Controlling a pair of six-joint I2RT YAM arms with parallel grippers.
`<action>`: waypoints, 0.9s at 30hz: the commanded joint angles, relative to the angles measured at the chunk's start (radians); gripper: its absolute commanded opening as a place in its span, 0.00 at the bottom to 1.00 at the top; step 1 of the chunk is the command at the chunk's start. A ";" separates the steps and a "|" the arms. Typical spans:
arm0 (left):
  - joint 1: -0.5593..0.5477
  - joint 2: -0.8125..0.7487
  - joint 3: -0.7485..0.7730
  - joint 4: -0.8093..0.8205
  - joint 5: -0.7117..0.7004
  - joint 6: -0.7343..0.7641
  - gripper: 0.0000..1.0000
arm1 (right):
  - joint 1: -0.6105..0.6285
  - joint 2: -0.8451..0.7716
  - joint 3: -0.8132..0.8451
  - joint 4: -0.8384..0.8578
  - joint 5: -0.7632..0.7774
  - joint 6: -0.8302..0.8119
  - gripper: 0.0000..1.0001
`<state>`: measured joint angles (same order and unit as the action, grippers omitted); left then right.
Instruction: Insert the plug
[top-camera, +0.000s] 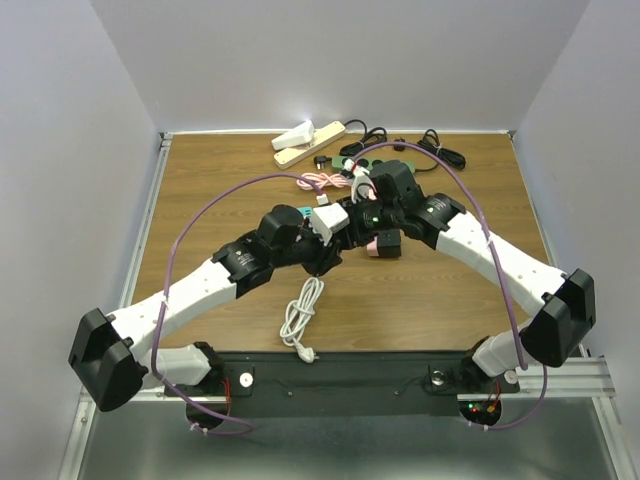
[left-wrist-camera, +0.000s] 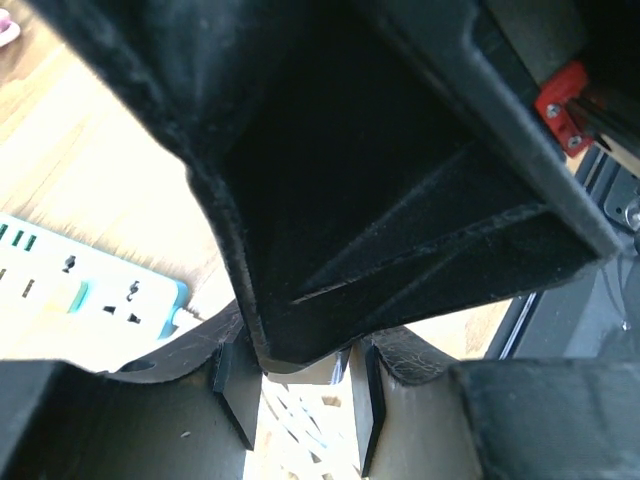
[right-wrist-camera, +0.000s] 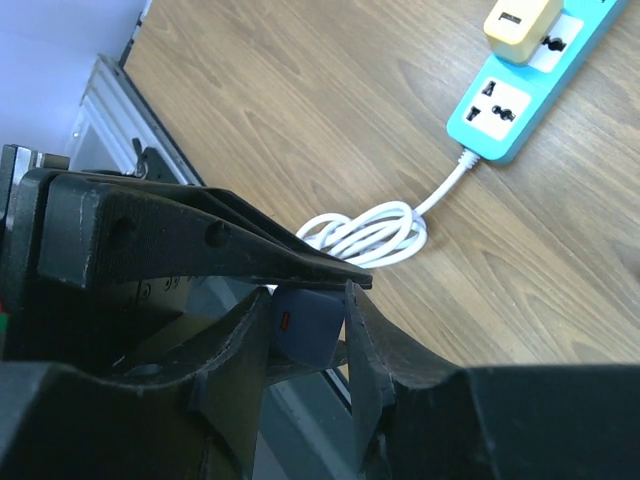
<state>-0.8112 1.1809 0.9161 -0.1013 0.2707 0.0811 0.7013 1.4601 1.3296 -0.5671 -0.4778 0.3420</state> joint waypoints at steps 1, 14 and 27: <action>0.027 -0.093 0.006 0.227 -0.096 -0.020 0.41 | 0.043 0.014 0.008 -0.168 0.114 -0.014 0.00; 0.026 -0.159 -0.109 0.204 -0.109 -0.122 0.81 | 0.035 0.031 0.031 -0.099 0.340 -0.023 0.00; 0.251 -0.246 -0.249 0.166 -0.338 -0.383 0.82 | 0.046 0.075 -0.032 0.188 0.347 -0.035 0.00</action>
<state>-0.6647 0.9844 0.7101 0.0395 -0.0143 -0.1963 0.7345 1.5215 1.2922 -0.5533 -0.1585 0.3233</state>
